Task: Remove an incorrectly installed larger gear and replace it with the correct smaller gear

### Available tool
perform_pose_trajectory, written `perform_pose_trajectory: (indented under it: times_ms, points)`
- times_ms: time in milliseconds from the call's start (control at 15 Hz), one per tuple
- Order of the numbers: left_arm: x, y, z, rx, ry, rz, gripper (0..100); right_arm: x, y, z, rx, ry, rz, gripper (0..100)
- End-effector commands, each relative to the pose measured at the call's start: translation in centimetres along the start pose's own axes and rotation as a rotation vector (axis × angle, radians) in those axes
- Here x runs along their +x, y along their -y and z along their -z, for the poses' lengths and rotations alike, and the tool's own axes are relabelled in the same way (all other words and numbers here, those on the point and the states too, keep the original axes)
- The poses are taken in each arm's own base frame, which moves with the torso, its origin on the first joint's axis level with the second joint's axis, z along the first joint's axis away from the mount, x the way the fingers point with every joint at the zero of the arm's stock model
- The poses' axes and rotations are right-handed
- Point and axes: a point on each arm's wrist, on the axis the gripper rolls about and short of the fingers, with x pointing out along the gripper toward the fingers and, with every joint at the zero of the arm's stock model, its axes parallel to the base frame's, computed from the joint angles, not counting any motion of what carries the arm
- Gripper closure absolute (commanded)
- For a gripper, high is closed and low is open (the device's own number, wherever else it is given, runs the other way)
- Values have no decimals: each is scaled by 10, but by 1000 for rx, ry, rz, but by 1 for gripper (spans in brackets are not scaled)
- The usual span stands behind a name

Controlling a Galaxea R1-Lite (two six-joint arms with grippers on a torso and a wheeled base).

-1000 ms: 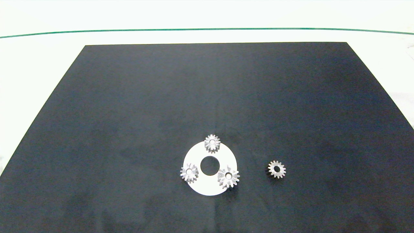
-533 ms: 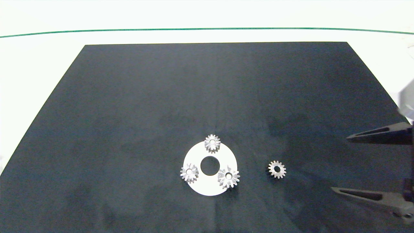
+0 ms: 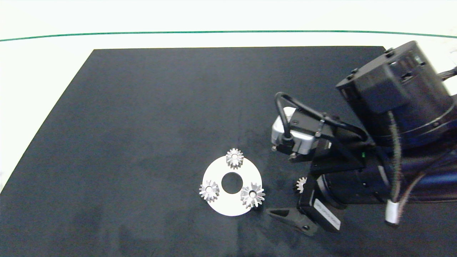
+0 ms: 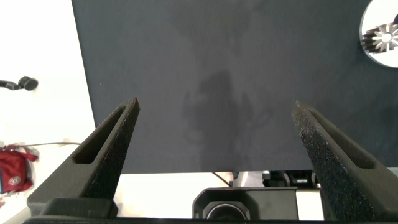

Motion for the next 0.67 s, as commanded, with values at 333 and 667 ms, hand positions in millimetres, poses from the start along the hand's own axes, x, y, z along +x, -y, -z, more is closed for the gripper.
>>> perform_pose_trajectory:
  times_ms: [333, 667]
  points:
    - [-6, 0, 3, 4, 15, 4, 0, 47, -12, -1, -69, -152, -15, 0]
    - [-6, 0, 3, 3, 18, 2, 0, 67, -14, -2, -73, -189, 8, 0]
